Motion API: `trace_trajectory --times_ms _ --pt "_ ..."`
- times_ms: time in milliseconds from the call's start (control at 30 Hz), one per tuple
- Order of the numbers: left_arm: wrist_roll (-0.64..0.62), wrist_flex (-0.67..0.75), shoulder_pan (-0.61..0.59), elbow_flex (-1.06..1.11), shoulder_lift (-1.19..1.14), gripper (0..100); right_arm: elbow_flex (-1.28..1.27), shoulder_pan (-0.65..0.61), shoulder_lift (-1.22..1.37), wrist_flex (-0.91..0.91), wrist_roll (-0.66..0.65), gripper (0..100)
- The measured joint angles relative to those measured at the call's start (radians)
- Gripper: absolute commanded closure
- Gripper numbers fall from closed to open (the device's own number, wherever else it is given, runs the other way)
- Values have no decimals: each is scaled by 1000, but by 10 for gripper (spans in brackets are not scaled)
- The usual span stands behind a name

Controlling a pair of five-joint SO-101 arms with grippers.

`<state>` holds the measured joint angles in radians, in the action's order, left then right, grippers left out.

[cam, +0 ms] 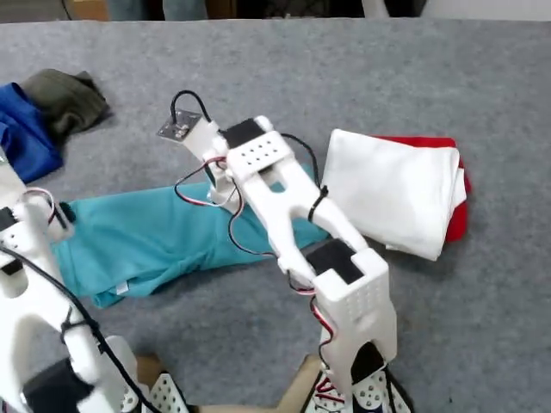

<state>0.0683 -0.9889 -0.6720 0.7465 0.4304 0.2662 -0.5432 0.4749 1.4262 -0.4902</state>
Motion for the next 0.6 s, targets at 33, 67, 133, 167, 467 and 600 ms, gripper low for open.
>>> trace_trajectory --times_ms 33,67,133,167,467,600 --pt "18 -8 -8 -5 -34 723 23 6 0 41 0 978" --pt "28 -11 -17 -15 -74 720 40 15 0 75 0 978" --pt "37 -29 -34 -52 -166 720 63 23 -21 127 0 978" --pt "40 -46 -37 -78 -218 720 69 23 -40 147 0 978" --pt "35 -235 -48 -428 -692 875 78 20 -189 178 0 978" --pt "35 -310 -9 -540 -824 959 78 21 -227 178 0 978"
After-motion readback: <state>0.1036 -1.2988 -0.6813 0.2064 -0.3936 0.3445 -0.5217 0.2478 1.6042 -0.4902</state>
